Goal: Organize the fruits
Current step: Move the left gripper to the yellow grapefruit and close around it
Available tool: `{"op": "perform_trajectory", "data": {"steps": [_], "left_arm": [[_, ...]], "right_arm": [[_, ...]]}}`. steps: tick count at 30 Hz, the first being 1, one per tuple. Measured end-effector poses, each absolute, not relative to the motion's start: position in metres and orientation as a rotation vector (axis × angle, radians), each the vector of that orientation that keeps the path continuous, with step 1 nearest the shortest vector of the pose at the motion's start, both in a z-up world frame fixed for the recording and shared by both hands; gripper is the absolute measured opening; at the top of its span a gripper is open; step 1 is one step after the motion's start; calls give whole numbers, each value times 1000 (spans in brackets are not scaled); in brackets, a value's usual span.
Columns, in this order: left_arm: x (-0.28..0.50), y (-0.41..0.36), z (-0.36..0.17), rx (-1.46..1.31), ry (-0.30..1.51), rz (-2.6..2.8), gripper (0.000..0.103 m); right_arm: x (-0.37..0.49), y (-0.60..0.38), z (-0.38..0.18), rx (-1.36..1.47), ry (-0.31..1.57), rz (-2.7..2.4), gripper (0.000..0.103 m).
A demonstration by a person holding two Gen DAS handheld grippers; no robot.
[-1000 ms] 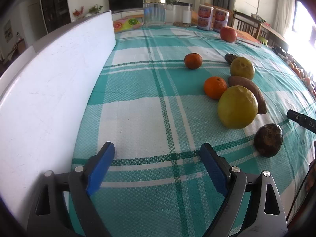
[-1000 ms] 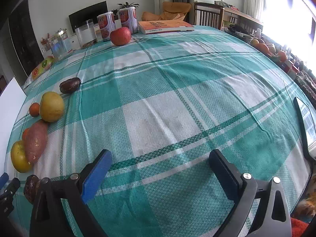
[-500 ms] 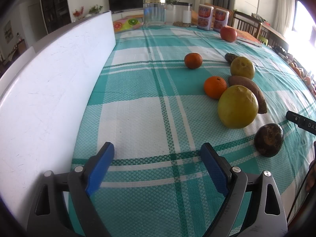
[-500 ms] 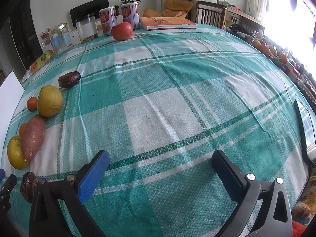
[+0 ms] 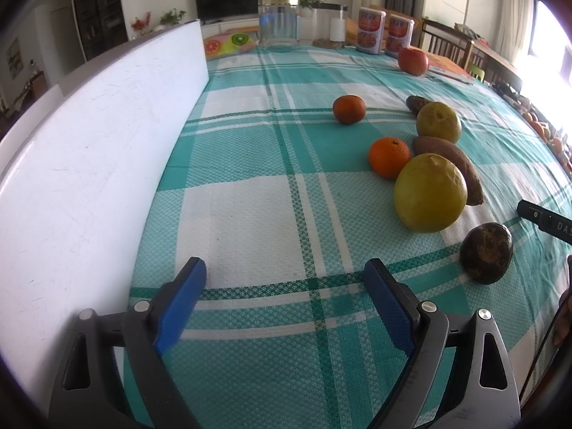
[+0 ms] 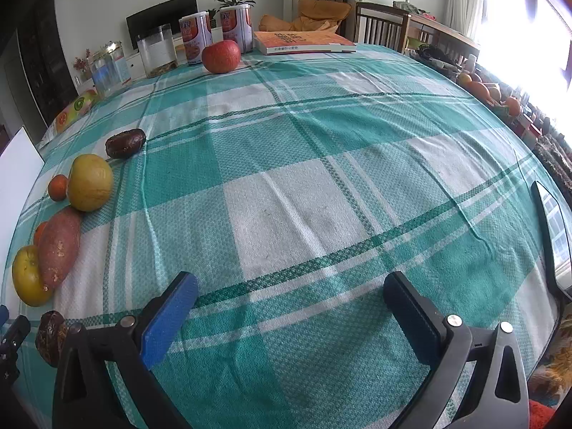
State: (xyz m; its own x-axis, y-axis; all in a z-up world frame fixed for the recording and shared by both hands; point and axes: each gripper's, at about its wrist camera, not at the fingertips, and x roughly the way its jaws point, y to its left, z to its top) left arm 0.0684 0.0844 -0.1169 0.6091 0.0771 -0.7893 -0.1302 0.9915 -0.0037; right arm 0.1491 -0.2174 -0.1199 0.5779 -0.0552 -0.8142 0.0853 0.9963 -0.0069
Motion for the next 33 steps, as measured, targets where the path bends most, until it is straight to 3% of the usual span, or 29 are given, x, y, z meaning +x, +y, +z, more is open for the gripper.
{"op": "perform_trajectory", "data": {"steps": [19,33], "left_arm": [[65,80,-108,-138,899,-40,91],[121,24,-98,-66,947,-214,89]], "right_arm": [[149,-217,-120,32,952,-82,103],[149,-217,-120,32,952,-82,103]]}}
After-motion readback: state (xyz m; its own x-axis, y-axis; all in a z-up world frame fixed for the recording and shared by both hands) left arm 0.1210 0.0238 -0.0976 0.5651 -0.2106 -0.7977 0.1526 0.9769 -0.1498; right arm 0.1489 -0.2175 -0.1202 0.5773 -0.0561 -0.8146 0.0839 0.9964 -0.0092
